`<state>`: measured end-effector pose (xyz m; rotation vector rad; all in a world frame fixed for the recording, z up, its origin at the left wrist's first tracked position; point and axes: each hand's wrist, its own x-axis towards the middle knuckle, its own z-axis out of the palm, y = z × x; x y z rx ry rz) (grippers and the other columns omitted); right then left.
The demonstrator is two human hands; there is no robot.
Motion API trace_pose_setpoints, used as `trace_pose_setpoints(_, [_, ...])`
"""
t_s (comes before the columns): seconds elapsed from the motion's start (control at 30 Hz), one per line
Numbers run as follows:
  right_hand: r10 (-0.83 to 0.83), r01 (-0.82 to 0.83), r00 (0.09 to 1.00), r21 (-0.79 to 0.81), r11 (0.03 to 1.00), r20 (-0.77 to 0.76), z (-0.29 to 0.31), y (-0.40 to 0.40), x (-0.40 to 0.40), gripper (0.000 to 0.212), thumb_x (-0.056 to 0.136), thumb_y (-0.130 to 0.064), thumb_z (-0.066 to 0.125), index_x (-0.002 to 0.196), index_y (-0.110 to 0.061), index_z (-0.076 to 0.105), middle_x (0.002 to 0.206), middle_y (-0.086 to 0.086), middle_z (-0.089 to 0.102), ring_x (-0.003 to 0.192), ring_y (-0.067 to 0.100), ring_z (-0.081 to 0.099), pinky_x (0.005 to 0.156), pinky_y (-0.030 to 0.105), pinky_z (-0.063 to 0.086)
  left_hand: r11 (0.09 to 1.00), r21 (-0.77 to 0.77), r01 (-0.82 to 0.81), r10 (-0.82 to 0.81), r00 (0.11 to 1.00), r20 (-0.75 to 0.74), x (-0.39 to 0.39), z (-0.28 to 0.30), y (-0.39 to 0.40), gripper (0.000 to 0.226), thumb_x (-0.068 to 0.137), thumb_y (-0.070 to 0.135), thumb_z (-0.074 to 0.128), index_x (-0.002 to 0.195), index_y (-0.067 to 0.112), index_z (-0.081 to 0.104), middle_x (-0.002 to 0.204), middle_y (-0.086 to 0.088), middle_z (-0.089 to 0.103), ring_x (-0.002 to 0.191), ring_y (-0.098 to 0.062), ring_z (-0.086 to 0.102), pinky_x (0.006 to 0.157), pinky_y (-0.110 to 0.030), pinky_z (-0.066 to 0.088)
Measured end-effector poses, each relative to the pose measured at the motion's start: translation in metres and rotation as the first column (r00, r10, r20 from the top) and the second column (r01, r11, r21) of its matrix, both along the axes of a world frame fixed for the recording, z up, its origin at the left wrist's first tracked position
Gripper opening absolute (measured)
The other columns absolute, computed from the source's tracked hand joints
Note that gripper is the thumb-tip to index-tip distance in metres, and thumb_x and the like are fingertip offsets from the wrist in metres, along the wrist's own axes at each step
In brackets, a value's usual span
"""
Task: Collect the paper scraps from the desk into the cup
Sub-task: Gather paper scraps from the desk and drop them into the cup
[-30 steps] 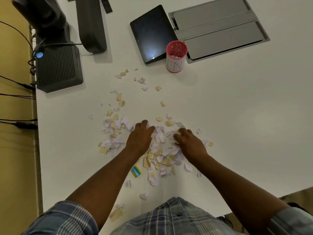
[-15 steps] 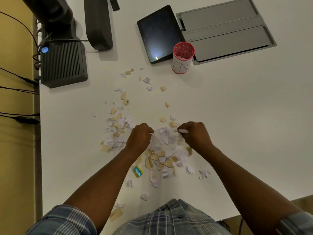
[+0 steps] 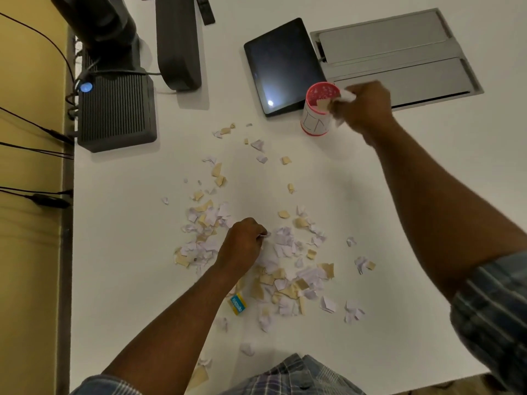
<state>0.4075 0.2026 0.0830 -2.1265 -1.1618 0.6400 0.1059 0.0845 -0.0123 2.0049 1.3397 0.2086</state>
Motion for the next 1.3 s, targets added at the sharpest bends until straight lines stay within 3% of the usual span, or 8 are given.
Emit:
trace_pose_setpoints(0.27, [0.188, -0.113, 0.927, -0.237, 0.965, 0.323, -0.013, 0.073, 0.013, 0.038, 0.078, -0.037, 0.074, 0.086, 0.0, 0.066, 0.085, 0.012, 0.067, 0.079, 0.023, 0.064, 0.077, 0.03, 0.053, 0.997, 0.064, 0.04, -0.041, 0.999, 0.014, 0.002, 0.004, -0.002, 0.013, 0.085, 0.01, 0.065, 0.095, 0.007, 0.073, 0.092, -0.008, 0.069, 0.082, -0.018, 0.065, 0.074, -0.019, 0.048])
trace_pose_setpoints(0.47, [0.363, -0.173, 0.831, -0.424, 0.889, 0.421, -0.025, 0.086, 0.003, 0.04, 0.083, -0.024, 0.071, 0.107, 0.007, 0.06, 0.096, 0.018, 0.063, 0.091, 0.033, 0.063, 0.081, 0.035, 0.051, 0.996, 0.071, 0.048, -0.05, 0.998, 0.031, 0.007, 0.01, 0.0, 0.013, 0.084, 0.008, 0.065, 0.094, 0.007, 0.073, 0.09, -0.007, 0.069, 0.08, -0.016, 0.065, 0.072, -0.016, 0.047])
trace_pose_setpoints(0.57, [0.357, -0.163, 0.827, -0.421, 0.892, 0.434, -0.02, 0.089, 0.004, 0.05, 0.077, -0.032, 0.076, 0.107, 0.004, 0.059, 0.091, 0.017, 0.061, 0.078, 0.028, 0.057, 0.071, 0.033, 0.047, 0.996, 0.068, 0.056, -0.059, 0.998, 0.037, 0.009, 0.012, 0.004, 0.013, 0.084, 0.007, 0.065, 0.094, 0.006, 0.073, 0.09, -0.009, 0.07, 0.08, -0.017, 0.065, 0.071, -0.017, 0.049])
trace_pose_setpoints(0.67, [0.323, -0.113, 0.831, -0.431, 0.895, 0.453, -0.013, 0.081, 0.02, 0.061, 0.069, -0.036, 0.083, 0.112, 0.002, 0.059, 0.098, 0.018, 0.065, 0.089, 0.034, 0.064, 0.076, 0.037, 0.052, 0.993, 0.063, 0.099, -0.102, 0.994, 0.045, 0.019, 0.017, 0.008, 0.013, 0.083, 0.005, 0.066, 0.094, 0.005, 0.073, 0.091, -0.01, 0.07, 0.08, -0.019, 0.066, 0.071, -0.017, 0.048])
trace_pose_setpoints(0.93, [0.146, -0.11, 0.86, -0.1, 0.989, 0.489, -0.013, 0.015, 0.002, 0.026, 0.089, -0.026, 0.056, 0.089, -0.003, 0.07, 0.082, 0.015, 0.072, 0.064, 0.022, 0.062, 0.063, 0.023, 0.046, 0.997, -0.046, -0.057, 0.067, 0.965, 0.252, 0.064, 0.055, 0.062, 0.012, 0.079, 0.003, 0.07, 0.091, 0.003, 0.072, 0.091, -0.012, 0.072, 0.081, -0.019, 0.069, 0.073, -0.027, 0.058])
trace_pose_setpoints(1.0, [0.086, -0.083, 0.9, -0.027, 0.996, 0.428, -0.023, -0.02, -0.012, 0.027, 0.089, -0.026, 0.054, 0.089, -0.005, 0.071, 0.084, 0.015, 0.072, 0.065, 0.025, 0.061, 0.067, 0.025, 0.045, 0.994, -0.069, -0.085, 0.1, 0.956, 0.277, 0.082, 0.068, 0.088, 0.014, 0.079, 0.006, 0.071, 0.093, 0.003, 0.072, 0.092, -0.011, 0.072, 0.08, -0.019, 0.068, 0.073, -0.029, 0.058])
trace_pose_setpoints(1.07, [0.053, -0.058, 0.937, 0.005, 0.998, 0.345, -0.039, -0.055, -0.027, 0.024, 0.088, -0.024, 0.056, 0.086, -0.005, 0.071, 0.085, 0.016, 0.073, 0.069, 0.03, 0.063, 0.067, 0.027, 0.044, 0.994, -0.008, -0.105, 0.103, 0.955, 0.278, 0.101, 0.081, 0.116, 0.014, 0.08, 0.009, 0.07, 0.093, 0.007, 0.073, 0.09, -0.007, 0.071, 0.078, -0.014, 0.065, 0.073, -0.014, 0.053])
trace_pose_setpoints(1.3, [0.208, -0.187, 0.971, -0.175, 0.967, 0.117, -0.081, -0.148, -0.076, 0.025, 0.091, -0.028, 0.058, 0.111, -0.017, 0.069, 0.111, 0.006, 0.069, 0.097, 0.025, 0.065, 0.084, 0.033, 0.05, 0.969, 0.225, -0.101, 0.049, 0.973, 0.225, 0.188, 0.1, 0.198, 0.015, 0.08, 0.013, 0.07, 0.095, 0.013, 0.073, 0.1, -0.002, 0.071, 0.081, -0.003, 0.057, 0.06, 0.002, 0.039])
